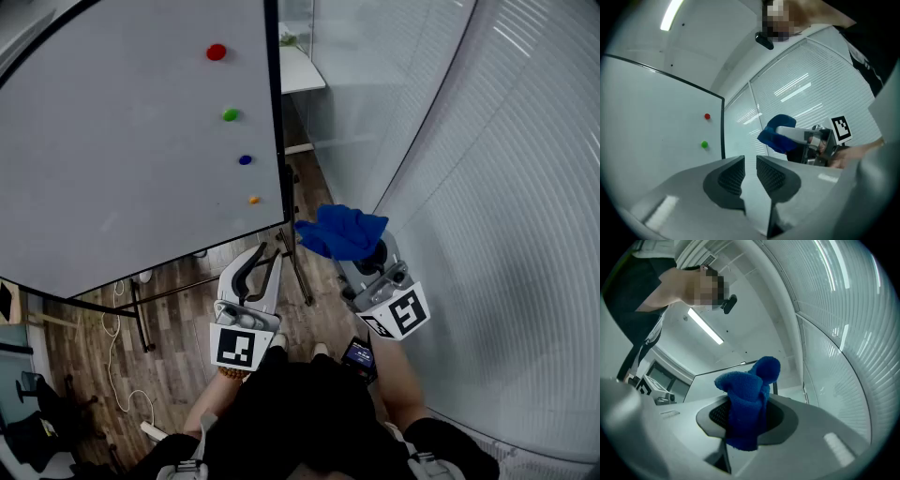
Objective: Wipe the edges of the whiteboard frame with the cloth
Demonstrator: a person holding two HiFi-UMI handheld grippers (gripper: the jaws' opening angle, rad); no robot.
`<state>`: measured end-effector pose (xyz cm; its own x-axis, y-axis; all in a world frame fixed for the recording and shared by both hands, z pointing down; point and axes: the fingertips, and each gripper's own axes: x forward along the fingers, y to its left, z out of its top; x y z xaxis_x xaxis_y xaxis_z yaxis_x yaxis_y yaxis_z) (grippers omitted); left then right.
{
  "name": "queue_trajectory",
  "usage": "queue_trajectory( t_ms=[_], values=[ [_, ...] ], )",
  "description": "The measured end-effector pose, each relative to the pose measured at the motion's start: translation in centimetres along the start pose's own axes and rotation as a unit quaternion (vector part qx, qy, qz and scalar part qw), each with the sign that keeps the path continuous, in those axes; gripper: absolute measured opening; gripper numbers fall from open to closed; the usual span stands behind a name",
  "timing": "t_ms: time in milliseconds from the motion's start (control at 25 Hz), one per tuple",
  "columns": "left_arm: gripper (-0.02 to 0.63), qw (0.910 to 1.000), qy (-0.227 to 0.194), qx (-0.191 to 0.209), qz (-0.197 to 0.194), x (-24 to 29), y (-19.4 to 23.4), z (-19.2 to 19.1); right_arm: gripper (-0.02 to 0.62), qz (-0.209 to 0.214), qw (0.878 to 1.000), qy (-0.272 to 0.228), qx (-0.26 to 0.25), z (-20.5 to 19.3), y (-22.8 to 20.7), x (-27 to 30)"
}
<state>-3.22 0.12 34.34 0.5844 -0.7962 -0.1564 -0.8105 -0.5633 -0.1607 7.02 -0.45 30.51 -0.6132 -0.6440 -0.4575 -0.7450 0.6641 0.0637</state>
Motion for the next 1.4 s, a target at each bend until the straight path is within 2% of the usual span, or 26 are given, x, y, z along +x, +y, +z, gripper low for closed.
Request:
queue_trajectory(
  t_ms=[160,440,720,840,1040,1240,1400],
  values=[
    [0.167,0.9998,0.016,0.003,0.015,-0.4,-0.9,-0.2,0.152,0.011,1.0,0.003,0.025,0.1,-2.3,-0.4],
    [0.167,0.9983,0.038,-0.004,0.043,-0.8,0.9,-2.7,0.167,0.078,0.995,0.004,0.066,-0.8,-4.8,2.5],
    [0.167,0.9992,0.019,-0.026,0.026,0.7,5.2,-4.0,0.178,0.097,0.994,-0.003,0.047,0.4,-8.9,9.5],
    [0.167,0.9991,0.013,-0.037,0.014,1.8,6.4,-4.5,0.178,0.102,0.994,-0.01,0.046,1.7,-11.6,12.7],
    [0.167,0.9993,0.02,-0.031,-0.002,3.8,7.6,-5.7,0.178,0.13,0.99,-0.03,0.039,5.1,-16.0,18.0],
    [0.167,0.9994,0.023,-0.022,0.011,4.9,7.3,-4.1,0.178,0.185,0.98,-0.036,0.062,9.6,-18.7,23.5],
    [0.167,0.9988,0.032,-0.015,0.034,6.4,6.8,-3.7,0.179,0.239,0.969,-0.019,0.066,10.4,-19.8,27.2]
  ],
)
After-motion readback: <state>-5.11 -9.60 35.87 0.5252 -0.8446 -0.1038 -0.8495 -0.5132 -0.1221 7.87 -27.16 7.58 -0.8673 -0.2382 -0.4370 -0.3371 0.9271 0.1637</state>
